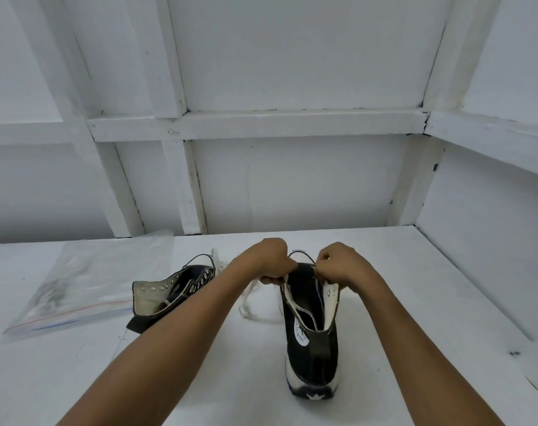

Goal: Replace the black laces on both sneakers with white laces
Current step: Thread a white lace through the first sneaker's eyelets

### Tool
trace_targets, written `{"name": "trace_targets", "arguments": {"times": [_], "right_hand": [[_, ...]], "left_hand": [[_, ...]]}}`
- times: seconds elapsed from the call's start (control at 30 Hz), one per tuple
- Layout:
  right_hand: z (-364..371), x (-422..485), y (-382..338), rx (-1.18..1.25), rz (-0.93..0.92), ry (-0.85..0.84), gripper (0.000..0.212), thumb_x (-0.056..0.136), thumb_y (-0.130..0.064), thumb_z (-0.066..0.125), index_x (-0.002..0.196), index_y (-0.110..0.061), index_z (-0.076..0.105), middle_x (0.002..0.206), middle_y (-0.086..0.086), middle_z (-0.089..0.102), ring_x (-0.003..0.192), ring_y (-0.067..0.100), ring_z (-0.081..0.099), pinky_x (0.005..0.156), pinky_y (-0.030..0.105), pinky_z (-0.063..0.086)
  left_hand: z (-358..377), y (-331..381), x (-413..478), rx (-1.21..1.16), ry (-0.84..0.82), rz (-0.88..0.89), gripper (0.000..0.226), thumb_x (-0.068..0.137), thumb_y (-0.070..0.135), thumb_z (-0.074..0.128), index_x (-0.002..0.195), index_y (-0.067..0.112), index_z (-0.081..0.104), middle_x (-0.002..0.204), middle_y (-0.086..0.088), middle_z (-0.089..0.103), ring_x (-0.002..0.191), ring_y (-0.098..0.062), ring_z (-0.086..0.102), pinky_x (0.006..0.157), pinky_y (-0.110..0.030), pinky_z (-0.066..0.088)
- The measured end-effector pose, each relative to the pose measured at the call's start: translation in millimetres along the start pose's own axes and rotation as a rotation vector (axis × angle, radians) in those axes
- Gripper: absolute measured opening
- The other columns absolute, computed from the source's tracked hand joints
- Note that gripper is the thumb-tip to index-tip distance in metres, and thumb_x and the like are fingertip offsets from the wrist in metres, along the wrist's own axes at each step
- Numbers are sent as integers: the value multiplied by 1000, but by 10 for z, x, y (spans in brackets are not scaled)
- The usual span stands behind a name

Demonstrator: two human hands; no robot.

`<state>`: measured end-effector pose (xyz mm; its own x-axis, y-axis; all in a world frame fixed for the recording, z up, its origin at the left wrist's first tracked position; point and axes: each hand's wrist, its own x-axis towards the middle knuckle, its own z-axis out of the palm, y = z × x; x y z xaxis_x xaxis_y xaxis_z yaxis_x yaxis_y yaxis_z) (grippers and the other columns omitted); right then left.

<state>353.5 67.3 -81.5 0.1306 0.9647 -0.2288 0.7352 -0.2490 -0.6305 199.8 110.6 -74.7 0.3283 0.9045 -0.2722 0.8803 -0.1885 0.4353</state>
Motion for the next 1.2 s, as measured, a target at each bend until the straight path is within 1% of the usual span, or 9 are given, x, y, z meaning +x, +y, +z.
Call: {"name": "trace_targets", "arguments": {"times": [0.13,0.3,0.43,0.53,0.63,0.73,0.83,1.07,1.2], "right_hand": [[6,-116,-9,0,34,-47,11,76,3,56,67,-3,59,61,10,55,47,18,54,38,15,38],[170,-230,48,-80,41,-53,9,81,-5,57,82,-7,66,85,10,65,64,17,58,44,18,38],[265,-284,50,-125,37,19,20,86,-13,59,101,-9,71,103,8,69,86,21,64,52,19,41],[288,-312,70,-73,-6,77,18,86,-16,63,100,-11,72,104,4,70,91,18,62,59,18,42],[291,-365,107,93,-49,126,9,85,-15,66,91,-16,73,97,-1,70,90,15,62,65,20,45],[259,-401,124,231,-57,125,10,83,-11,67,82,-18,74,86,-4,71,80,13,62,68,23,49],[227,-406,84,267,-89,98,10,83,-9,68,82,-15,76,79,-8,69,73,6,59,61,19,43],[208,-228,-1,105,-148,-65,12,83,-9,69,87,-13,79,78,-2,70,66,9,51,49,16,35],[199,-86,4,27,-153,-164,9,80,-11,73,85,-14,79,77,2,68,64,11,48,51,19,34]], "left_hand": [[6,-27,-139,-14,-87,8,32,89,16,50,60,4,57,42,-1,55,34,-14,43,46,-22,40],[109,-109,-262,-66,-149,14,30,88,18,53,66,1,65,57,-8,64,40,-16,43,47,-23,40],[132,-279,-304,-146,-69,50,35,95,28,56,79,3,74,66,-6,71,44,-13,43,43,-19,37],[112,-407,-305,-215,50,98,14,95,27,61,96,16,70,66,-2,72,42,-7,47,44,-17,38],[110,-481,-323,-382,74,75,18,96,20,62,113,15,62,73,-4,75,44,-6,57,43,-17,41],[69,-489,-340,-442,93,71,12,96,11,59,97,7,70,80,-6,76,56,-13,66,46,-18,46],[67,-478,-356,-495,126,69,15,91,5,58,84,7,71,79,-6,75,59,-15,68,51,-21,48],[-19,-463,-289,-565,112,65,9,85,9,62,79,8,69,74,-5,73,54,-15,42,48,-22,34],[-6,-496,-234,-442,110,68,17,82,21,78,73,7,72,68,0,71,57,-17,45,51,-24,39]]}}
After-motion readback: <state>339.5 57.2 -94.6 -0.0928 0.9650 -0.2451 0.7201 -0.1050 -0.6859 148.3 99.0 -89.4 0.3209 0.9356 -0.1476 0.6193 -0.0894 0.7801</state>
